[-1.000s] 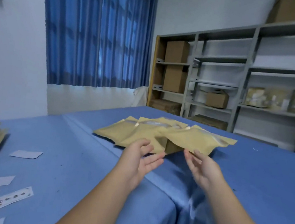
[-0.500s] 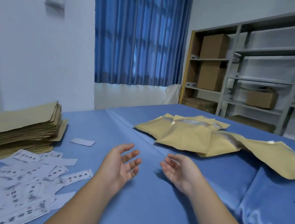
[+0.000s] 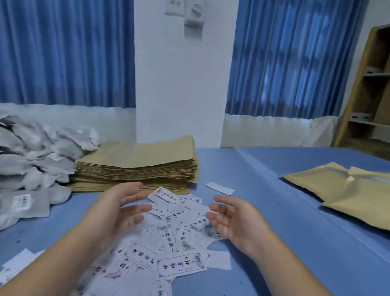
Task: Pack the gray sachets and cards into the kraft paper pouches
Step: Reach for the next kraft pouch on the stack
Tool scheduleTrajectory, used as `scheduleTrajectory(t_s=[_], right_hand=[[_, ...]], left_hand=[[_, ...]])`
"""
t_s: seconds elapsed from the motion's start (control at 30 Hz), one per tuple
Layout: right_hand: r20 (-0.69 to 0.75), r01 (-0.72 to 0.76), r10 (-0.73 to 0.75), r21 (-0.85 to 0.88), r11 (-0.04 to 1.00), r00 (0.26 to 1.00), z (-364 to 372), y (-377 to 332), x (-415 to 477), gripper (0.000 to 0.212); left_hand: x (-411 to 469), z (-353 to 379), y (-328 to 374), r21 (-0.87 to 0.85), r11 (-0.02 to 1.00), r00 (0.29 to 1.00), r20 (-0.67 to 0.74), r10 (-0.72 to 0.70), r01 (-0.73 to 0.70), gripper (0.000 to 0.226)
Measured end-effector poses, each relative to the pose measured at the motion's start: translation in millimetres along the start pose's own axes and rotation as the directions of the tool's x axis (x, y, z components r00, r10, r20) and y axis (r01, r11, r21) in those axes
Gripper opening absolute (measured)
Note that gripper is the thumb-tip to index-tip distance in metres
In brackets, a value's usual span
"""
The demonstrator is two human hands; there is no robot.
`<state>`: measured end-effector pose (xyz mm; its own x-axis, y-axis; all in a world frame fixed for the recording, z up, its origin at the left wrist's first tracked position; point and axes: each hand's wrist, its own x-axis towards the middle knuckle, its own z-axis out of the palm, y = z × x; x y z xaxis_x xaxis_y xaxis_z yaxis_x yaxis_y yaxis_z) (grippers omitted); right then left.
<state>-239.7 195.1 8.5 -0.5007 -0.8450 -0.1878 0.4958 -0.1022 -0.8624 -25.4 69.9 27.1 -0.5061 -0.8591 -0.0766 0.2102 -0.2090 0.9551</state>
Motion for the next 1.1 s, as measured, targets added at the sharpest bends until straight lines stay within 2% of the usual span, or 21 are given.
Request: scheduleTrajectory(t_s=[0.13, 0.2, 0.23, 0.27, 0.3, 0.37, 0.43, 0.47, 0.5, 0.53, 0.57, 0.63, 0.7, 0.73, 0.8, 0.9, 1.03, 1.1], right_hand=[[0.081, 0.055, -0.046, -0.105, 0.993, 0.996, 35.1, 13.0, 15.2, 0.018], [0.079, 0.112, -0.095, -0.264, 0.958, 0.992, 51.2, 21.1, 22.4, 0.018], [0.069, 0.153, -0.136, -0.405, 0.902, 0.988, 56.3, 24.8, 24.0, 0.017], [0.068, 0.202, -0.200, -0.577, 0.791, 0.977, 61.2, 29.6, 25.9, 0.017], [0.092, 0.256, -0.284, -0.740, 0.622, 0.954, 67.3, 36.0, 29.0, 0.017], [0.274, 0.380, -0.420, -0.905, 0.193, 0.865, 77.4, 45.1, 37.4, 0.021], [0.503, 0.453, -0.415, -0.864, -0.220, 0.758, 88.0, 44.7, 49.4, 0.030], [0.579, 0.449, -0.396, -0.810, -0.377, 0.713, 93.7, 40.6, 57.7, 0.034], [0.618, 0.421, -0.387, -0.768, -0.483, 0.684, 99.4, 33.8, 66.8, 0.037], [0.624, 0.377, -0.389, -0.750, -0.544, 0.678, 104.7, 25.1, 76.3, 0.040], [0.597, 0.329, -0.400, -0.759, -0.562, 0.695, 109.1, 15.7, 85.8, 0.045], [0.483, 0.237, -0.406, -0.819, -0.523, 0.776, 113.6, -2.2, 103.4, 0.063], [0.395, 0.153, -0.348, -0.818, -0.555, 0.851, 113.0, -18.8, 115.2, 0.078], [0.374, 0.124, -0.312, -0.791, -0.599, 0.873, 112.1, -24.0, 119.0, 0.078], [0.359, 0.099, -0.256, -0.729, -0.677, 0.898, 109.1, -26.3, 122.0, 0.064], [0.446, 0.097, -0.297, -0.672, -0.734, 0.845, 104.1, -20.7, 120.1, 0.046], [0.596, 0.100, -0.326, -0.568, -0.817, 0.734, 100.3, -17.1, 110.6, 0.052], [0.653, 0.124, -0.352, -0.567, -0.815, 0.670, 101.2, -13.4, 100.6, 0.051]], left_hand=[[5.0, -54.2, 2.0, 0.220, 0.973, 0.994, -0.074, 0.086, -0.067, 0.018], [12.6, -74.1, -3.5, 0.372, 0.923, 0.979, -0.130, 0.158, -0.100, 0.017], [16.4, -79.1, -6.2, 0.491, 0.863, 0.967, -0.137, 0.216, -0.123, 0.018], [19.5, -83.7, -8.6, 0.601, 0.788, 0.955, -0.132, 0.264, -0.135, 0.020], [21.6, -90.6, -11.0, 0.678, 0.723, 0.946, -0.127, 0.297, -0.136, 0.021], [27.5, -103.7, -17.0, 0.750, 0.649, 0.942, -0.115, 0.314, -0.125, 0.019], [32.8, -111.3, -21.6, 0.805, 0.587, 0.951, -0.113, 0.287, -0.082, 0.019], [34.8, -113.0, -22.6, 0.829, 0.556, 0.957, -0.105, 0.271, -0.066, 0.021], [36.1, -113.9, -22.8, 0.848, 0.528, 0.961, -0.096, 0.260, -0.058, 0.024], [36.8, -113.5, -22.0, 0.866, 0.497, 0.964, -0.088, 0.252, -0.051, 0.025], [36.8, -113.3, -21.1, 0.883, 0.466, 0.965, -0.078, 0.249, -0.049, 0.027], [35.7, -112.8, -19.5, 0.907, 0.418, 0.969, -0.056, 0.241, -0.051, 0.028], [33.2, -111.7, -18.5, 0.922, 0.385, 0.972, -0.049, 0.232, -0.046, 0.029], [32.0, -110.7, -18.2, 0.930, 0.365, 0.971, -0.047, 0.233, -0.042, 0.028], [30.9, -108.9, -18.5, 0.948, 0.314, 0.970, -0.034, 0.242, -0.045, 0.028], [31.2, -107.0, -17.6, 0.960, 0.277, 0.968, -0.029, 0.249, -0.043, 0.028], [31.9, -105.8, -17.5, 0.965, 0.258, 0.967, -0.019, 0.254, -0.049, 0.029], [30.3, -105.4, -17.7, 0.957, 0.281, 0.960, -0.017, 0.279, -0.065, 0.029]])
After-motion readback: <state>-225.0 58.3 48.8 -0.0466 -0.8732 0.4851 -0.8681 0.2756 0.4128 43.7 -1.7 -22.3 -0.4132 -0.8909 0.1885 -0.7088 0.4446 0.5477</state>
